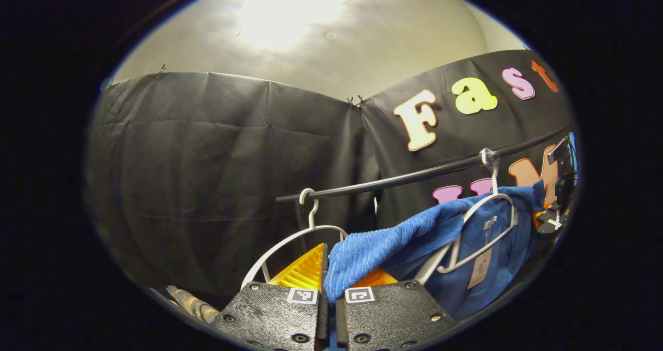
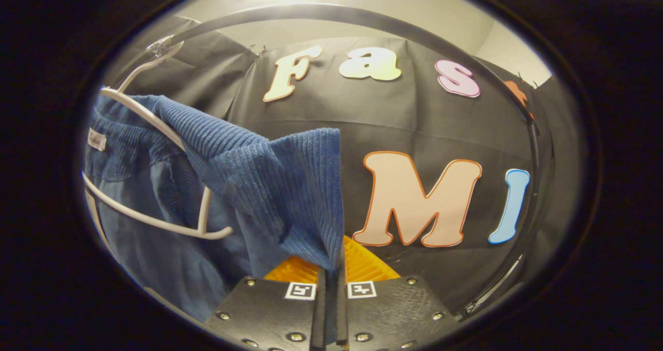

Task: Grasp the clothes on the hanger with both hands and then place them into the laundry hamper below.

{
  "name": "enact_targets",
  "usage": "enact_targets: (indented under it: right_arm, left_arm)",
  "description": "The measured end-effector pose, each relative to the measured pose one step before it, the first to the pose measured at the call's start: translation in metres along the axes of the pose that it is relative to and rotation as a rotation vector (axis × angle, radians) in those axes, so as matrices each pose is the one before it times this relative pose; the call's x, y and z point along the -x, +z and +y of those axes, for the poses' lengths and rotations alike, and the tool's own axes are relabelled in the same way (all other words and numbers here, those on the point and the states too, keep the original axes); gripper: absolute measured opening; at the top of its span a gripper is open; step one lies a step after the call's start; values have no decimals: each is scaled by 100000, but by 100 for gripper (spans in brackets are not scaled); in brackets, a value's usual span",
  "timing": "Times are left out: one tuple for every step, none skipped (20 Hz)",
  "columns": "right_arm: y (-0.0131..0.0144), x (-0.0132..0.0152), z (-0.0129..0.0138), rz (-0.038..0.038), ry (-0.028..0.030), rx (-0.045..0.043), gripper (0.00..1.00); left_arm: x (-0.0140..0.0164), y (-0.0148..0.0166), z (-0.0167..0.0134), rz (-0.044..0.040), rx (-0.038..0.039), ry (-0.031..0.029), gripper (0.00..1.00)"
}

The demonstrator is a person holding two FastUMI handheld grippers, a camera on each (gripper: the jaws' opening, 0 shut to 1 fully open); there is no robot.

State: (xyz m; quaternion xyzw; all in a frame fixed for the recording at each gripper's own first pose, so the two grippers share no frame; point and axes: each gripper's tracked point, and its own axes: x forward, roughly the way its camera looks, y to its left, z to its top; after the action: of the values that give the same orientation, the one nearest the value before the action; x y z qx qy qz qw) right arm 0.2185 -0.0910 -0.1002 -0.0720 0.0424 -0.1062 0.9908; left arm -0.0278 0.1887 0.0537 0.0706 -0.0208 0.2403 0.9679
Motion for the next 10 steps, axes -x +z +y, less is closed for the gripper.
enact_targets:
  right_arm:
    - [-141, -94, 191, 30, 449, 66, 8]
    - [-81, -99, 328, 234, 1040, -276, 8]
    - [-167, -307, 146, 6, 639, 2, 8]
    - [-80, -189, 73, 18, 53, 683, 8]
    - [-244, -204, 187, 222, 290, 762, 8]
    - [-97, -139, 198, 317, 402, 443, 8]
    - [-166, -215, 157, 217, 431, 127, 8]
    - [-63, -273, 56, 54, 219, -31, 8]
    - [-23, -302, 15, 15, 39, -92, 8]
    - [-51, -309, -18, 1, -110, -99, 8]
  left_arm:
    - [-376, -221, 397, 51, -251, 688, 5]
    - [-88, -503, 214, 1296, 537, 363, 5]
    - [-211, -578, 217, 1205, 739, 702, 5]
    - [-236, -589, -80, 1454, 1059, 230, 5]
    - [-105, -644, 13, 1437, 688, 234, 5]
    - [-62, -816, 84, 1392, 272, 188, 5]
    - [-43, -580, -71, 1208, -62, 78, 5]
    - [-214, -551, -244, 1040, -164, -86, 6]
    - [-169, -437, -92, 715, -130, -85, 7]
    - [-60, -446, -83, 683, -6, -285, 6]
